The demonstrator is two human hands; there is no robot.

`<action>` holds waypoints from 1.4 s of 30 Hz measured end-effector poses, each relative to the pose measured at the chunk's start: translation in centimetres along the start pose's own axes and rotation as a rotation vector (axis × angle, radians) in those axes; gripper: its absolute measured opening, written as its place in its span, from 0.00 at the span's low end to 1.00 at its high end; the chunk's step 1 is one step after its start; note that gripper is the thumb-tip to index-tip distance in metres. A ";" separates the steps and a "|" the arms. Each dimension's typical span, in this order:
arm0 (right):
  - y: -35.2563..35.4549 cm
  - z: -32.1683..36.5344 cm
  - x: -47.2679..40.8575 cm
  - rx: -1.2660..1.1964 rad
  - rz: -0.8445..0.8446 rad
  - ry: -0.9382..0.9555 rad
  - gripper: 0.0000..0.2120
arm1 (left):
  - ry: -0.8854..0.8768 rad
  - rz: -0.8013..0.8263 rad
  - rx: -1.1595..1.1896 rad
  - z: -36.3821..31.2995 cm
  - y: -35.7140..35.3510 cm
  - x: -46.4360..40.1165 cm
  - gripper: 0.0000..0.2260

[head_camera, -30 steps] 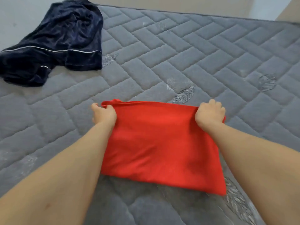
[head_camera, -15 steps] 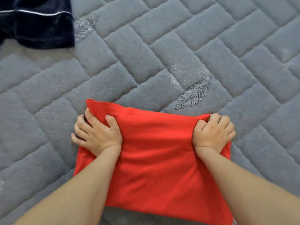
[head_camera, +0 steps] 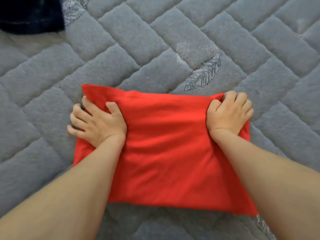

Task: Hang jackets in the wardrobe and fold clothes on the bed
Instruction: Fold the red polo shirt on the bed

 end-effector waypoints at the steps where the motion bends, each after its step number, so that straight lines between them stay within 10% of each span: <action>1: 0.0 0.0 0.1 -0.032 -0.024 0.002 0.11 | -0.002 0.001 0.005 0.2 -0.1 0.0 0.31; 10: 5.7 3.7 4.7 -0.314 -0.040 0.442 0.21 | -0.139 0.345 0.278 6.3 4.7 0.0 0.37; 15: 6.0 17.4 12.5 -0.361 0.334 0.844 0.26 | 0.072 0.595 0.495 14.7 8.0 2.5 0.16; 18: 3.1 22.6 14.4 -0.215 0.486 0.740 0.35 | 0.172 0.905 0.632 16.3 8.6 2.3 0.05; 26: -0.1 24.3 14.5 -0.102 0.243 0.666 0.36 | -0.146 1.382 0.563 16.3 7.4 1.8 0.05; 35: 0.1 24.7 14.5 -0.049 0.292 0.640 0.35 | -0.159 1.396 0.149 17.3 6.8 -0.6 0.12; 42: -0.3 24.6 14.5 -0.066 0.272 0.654 0.36 | 0.316 1.405 0.461 20.4 7.3 -1.2 0.14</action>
Point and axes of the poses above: each hand's wrist, its own x-axis away from the middle knuckle, its own y-axis out of the back of the hand, z = x × y, the point moved 4 cm from there along -x, towards the middle knuckle
